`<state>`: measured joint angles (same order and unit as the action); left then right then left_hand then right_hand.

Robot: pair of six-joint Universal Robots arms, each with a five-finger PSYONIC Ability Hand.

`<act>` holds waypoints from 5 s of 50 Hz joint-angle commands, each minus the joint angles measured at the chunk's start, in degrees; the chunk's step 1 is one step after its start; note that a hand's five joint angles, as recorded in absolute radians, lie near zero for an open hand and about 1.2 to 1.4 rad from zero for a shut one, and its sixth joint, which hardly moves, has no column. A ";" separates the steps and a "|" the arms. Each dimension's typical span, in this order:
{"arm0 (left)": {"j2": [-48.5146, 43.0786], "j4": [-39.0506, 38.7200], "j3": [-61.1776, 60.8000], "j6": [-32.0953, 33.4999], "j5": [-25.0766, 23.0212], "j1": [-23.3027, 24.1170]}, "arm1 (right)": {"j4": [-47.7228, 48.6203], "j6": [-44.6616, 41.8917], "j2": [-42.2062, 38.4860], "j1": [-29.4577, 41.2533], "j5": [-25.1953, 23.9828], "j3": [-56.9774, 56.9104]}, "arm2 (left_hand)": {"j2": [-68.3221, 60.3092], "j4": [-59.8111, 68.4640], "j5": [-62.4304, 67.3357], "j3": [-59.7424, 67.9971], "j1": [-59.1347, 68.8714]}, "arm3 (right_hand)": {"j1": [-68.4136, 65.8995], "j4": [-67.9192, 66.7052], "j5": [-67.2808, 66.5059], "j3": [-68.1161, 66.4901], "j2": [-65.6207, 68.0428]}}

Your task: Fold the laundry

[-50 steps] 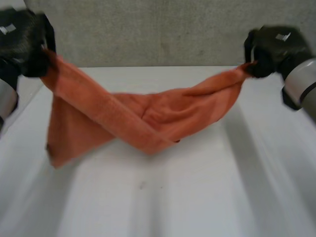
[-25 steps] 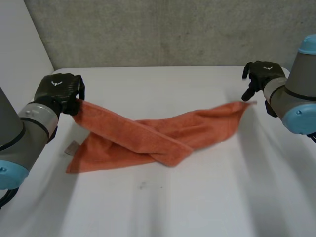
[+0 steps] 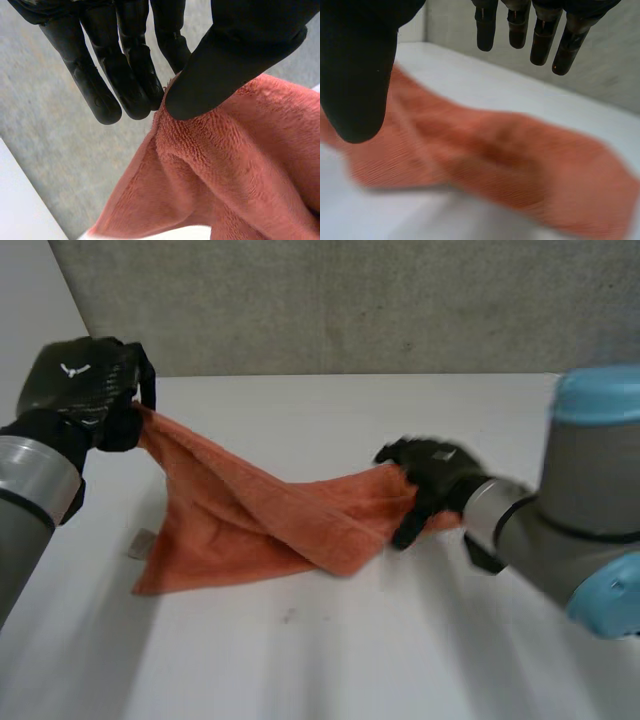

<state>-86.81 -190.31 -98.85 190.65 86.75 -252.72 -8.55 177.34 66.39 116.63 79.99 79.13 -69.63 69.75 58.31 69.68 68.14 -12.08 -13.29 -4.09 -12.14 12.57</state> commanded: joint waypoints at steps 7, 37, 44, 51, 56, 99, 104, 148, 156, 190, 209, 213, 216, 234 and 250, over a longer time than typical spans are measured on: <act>9.11 0.65 -2.40 -0.02 0.00 3.11 | 2.84 10.84 -16.73 5.36 -3.09 -8.02 | -10.37 10.25 11.69 10.32 11.86 | -19.37 -18.15 -17.36 -19.31 18.88; -1.59 0.74 -4.69 0.16 -0.79 -0.93 | -5.43 -25.99 10.69 -3.08 1.48 3.67 | -10.37 10.25 11.69 10.32 11.86 | -67.92 -66.71 -65.91 -67.86 67.43; -10.57 0.12 -2.49 0.51 -0.88 -0.85 | -9.39 -32.05 6.06 -2.81 2.01 -0.18 | -10.37 10.25 11.69 10.32 11.86 | -67.92 -66.71 -65.91 -67.86 67.43; -22.77 -4.00 13.37 0.25 -0.62 0.91 | -0.68 -32.05 -4.07 -2.28 5.44 -15.49 | -10.37 10.25 11.69 10.32 11.86 | -67.92 -66.71 -65.91 -67.86 67.43; -23.58 -11.10 26.56 -0.02 0.00 1.26 | 10.92 -32.32 -8.38 -1.93 12.73 -31.93 | -10.37 10.25 11.69 10.32 11.86 | -67.92 -66.71 -65.91 -67.86 67.43; -20.52 -24.84 -6.80 -0.19 2.28 4.52 | -2.35 -27.41 -9.97 -3.25 5.97 -7.59 | -10.37 10.25 11.69 10.32 11.86 | -37.67 -36.45 -35.66 -37.61 37.18; -18.75 -24.84 -7.23 -0.28 2.46 4.52 | -1.56 -17.99 -5.92 -6.15 5.53 -3.54 | -10.37 10.25 11.69 10.32 11.86 | -22.06 -20.84 -20.05 -22.00 21.57; -17.43 -24.93 -7.76 -2.12 2.28 -5.06 | 10.39 7.59 4.98 -14.94 -5.90 24.15 | -10.37 10.25 11.69 10.32 11.86 | -26.94 -25.72 -24.93 -26.88 26.45; -17.52 -24.93 -7.94 -2.12 2.28 -4.54 | 10.83 7.67 0.16 -9.76 0.07 19.76 | -10.37 10.25 11.69 10.32 11.86 | -23.41 -22.20 -21.41 -23.36 22.92; -17.69 -24.93 -7.94 -2.12 2.11 -4.62 | 16.98 5.40 -9.26 -5.62 10.71 11.67 | -10.37 10.25 11.69 10.32 11.86 | -52.23 -51.02 -50.23 -52.18 51.74; -13.93 -21.25 -8.55 -1.16 1.84 -4.19 | 16.90 -6.56 2.52 -12.30 9.31 9.64 | -10.37 10.25 11.69 10.32 11.86 | -67.92 -66.71 -65.91 -67.86 67.43; -8.99 -16.67 -8.29 -1.16 1.76 -4.27 | 10.51 -17.25 11.89 -15.72 6.68 8.24 | -10.37 10.25 11.69 10.32 11.86 | -67.92 -66.71 -65.91 -67.86 67.43; -2.61 -11.16 -7.94 -1.07 1.58 -4.71 | 5.32 -24.29 17.43 -16.96 5.80 6.14 | -10.37 10.25 11.69 10.32 11.86 | -67.92 -66.71 -65.91 -67.86 67.43; -2.22 6.18 -5.04 9.21 -6.07 -6.12 | -11.49 -40.22 10.73 -16.35 5.44 1.21 | -10.37 10.25 11.69 10.32 11.86 | -67.92 -66.71 -65.91 -67.86 67.43; -31.67 1.53 21.68 18.79 -5.36 -6.47 | -3.08 -42.34 -14.78 -10.99 11.67 -34.15 | -10.37 10.25 11.69 10.32 11.86 | -67.92 -66.71 -65.91 -67.86 67.43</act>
<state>-113.66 -185.28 -89.71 209.03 81.07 -259.32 -18.25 134.46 59.25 102.37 88.00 64.60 -69.80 69.78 58.31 69.74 68.09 -56.37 -68.19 -56.61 -67.82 67.60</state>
